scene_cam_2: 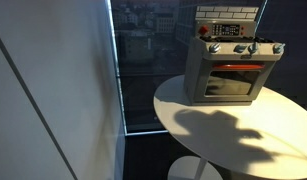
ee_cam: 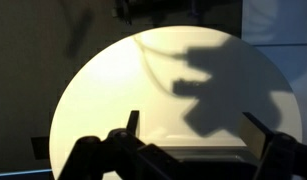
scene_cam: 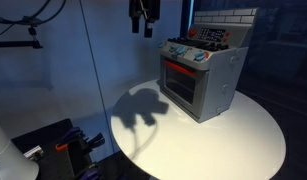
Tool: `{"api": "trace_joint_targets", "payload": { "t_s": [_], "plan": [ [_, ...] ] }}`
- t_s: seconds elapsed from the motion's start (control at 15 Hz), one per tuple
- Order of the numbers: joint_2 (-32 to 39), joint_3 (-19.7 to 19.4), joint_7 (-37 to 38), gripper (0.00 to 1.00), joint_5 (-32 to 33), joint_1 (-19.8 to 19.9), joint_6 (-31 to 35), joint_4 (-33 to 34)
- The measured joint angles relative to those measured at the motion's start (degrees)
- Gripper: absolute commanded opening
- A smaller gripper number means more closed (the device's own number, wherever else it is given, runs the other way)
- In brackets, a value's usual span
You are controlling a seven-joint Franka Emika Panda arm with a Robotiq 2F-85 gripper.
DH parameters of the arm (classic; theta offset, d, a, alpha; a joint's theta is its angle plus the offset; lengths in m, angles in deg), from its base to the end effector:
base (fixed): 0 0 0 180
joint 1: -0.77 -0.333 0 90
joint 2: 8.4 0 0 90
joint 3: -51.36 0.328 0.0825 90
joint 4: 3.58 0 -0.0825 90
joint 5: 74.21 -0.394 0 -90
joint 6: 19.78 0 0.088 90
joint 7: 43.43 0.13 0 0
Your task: Turn the far right switch on the oven anticlockwise
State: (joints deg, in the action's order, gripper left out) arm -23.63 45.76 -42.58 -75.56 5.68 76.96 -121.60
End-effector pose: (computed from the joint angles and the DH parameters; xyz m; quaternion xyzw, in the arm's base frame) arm 0.4620 -0.0862 0.5253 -0.9934 0.0984 0.0512 0.0287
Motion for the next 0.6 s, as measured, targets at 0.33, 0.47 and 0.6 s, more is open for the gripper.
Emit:
{"api": "trace_joint_targets", "payload": {
  "t_s": [0.33,0.47,0.6],
  "plan": [
    [6.58,0.07,4.99,1.00,-0.40,0.02,9.64,3.22],
    [9.20,0.07,7.05,1.00,-0.41,0.03,12.94,4.53],
    [11.37,0.07,8.89,1.00,-0.41,0.07,16.06,5.57]
  ]
}}
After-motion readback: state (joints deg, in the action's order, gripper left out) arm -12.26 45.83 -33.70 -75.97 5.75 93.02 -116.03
